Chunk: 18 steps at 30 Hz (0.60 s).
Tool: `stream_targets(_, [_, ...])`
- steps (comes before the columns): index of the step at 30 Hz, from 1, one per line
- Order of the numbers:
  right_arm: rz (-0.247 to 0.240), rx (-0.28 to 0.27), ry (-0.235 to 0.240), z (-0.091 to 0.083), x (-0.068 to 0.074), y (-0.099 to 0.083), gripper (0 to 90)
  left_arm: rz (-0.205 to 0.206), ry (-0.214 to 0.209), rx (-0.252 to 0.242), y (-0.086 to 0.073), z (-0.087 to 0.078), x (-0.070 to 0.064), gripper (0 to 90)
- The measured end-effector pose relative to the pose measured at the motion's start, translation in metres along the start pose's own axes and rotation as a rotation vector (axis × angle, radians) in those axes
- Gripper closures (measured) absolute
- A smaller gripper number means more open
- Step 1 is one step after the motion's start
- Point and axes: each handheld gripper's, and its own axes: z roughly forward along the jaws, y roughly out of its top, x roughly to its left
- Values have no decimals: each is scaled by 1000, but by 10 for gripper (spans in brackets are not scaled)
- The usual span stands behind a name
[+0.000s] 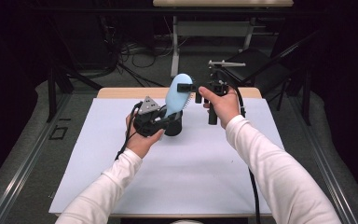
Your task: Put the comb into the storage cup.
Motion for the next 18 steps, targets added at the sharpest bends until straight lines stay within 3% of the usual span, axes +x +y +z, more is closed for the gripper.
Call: stream_targets(18, [33,21,15,-1,0,0,506,-1,-1,-1,-2,0,-1,696])
